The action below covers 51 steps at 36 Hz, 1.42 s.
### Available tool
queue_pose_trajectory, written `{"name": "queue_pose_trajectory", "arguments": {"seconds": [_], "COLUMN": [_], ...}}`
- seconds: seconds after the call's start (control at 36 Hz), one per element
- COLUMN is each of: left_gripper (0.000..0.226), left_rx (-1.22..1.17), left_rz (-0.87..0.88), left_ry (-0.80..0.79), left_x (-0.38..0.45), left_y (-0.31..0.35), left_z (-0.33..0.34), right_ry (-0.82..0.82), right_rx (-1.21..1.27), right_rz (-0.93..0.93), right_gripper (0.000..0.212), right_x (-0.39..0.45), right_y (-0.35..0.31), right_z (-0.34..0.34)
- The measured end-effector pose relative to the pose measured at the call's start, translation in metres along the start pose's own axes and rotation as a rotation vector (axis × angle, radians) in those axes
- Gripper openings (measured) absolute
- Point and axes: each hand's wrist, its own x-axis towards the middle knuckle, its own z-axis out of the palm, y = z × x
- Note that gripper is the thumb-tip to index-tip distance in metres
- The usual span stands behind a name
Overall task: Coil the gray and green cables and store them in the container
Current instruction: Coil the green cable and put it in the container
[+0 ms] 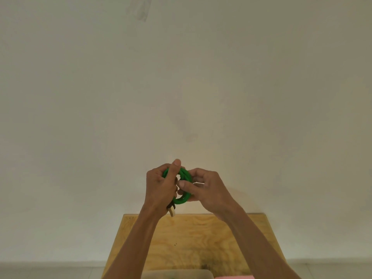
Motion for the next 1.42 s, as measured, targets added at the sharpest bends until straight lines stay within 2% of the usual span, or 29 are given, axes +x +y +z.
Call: {"name": "queue_pose_trajectory", "arguments": {"seconds": [0.22,0.42,0.58,0.64,0.75,0.83,1.0,1.11,1.22,1.31,1.42], "left_gripper": [0.034,0.018,0.007,0.006,0.004,0.005,0.006,0.004,0.011,0.016,0.013], "left_rx": [0.053,0.140,0.142,0.143,0.146,0.133,0.110,0.135,0.194,0.239,0.245], "left_rz": [-0.021,0.022,0.045,0.059,0.043,0.017,-0.012,-0.002,0.029,0.073,0.106], "left_ry": [-0.004,-0.110,-0.181,-0.190,-0.185,-0.194,-0.198,-0.156,-0.102,-0.074,-0.081], "left_x": [0.001,-0.001,-0.001,-0.001,-0.002,-0.002,-0.006,-0.004,-0.008,-0.015,-0.023], "left_y": [-0.005,-0.009,-0.009,-0.011,-0.021,-0.028,-0.033,-0.034,-0.039,-0.046,-0.060], "left_z": [-0.005,-0.009,-0.013,-0.018,-0.033,-0.046,-0.064,-0.071,-0.076,-0.084,-0.098], "right_ry": [0.232,0.420,0.608,0.561,0.310,0.207,0.268,0.427,0.574,0.602,0.559], "right_rx": [-0.390,-0.459,-0.621,-0.643,-0.381,-0.360,-0.431,-0.534,-0.620,-0.595,-0.604], "right_rz": [-0.071,-0.080,-0.147,-0.144,-0.071,-0.047,-0.097,-0.204,-0.264,-0.311,-0.390], "right_gripper": [0.017,0.017,0.020,0.018,0.021,0.024,0.021,0.010,0.017,0.006,0.013], "right_x": [0.005,0.009,0.011,0.010,0.008,0.005,0.005,0.008,0.009,0.005,-0.005], "right_y": [0.008,0.018,0.022,0.024,0.022,0.021,0.034,0.048,0.055,0.062,0.074], "right_z": [0.018,0.029,0.040,0.043,0.038,0.041,0.066,0.090,0.111,0.122,0.129]}}
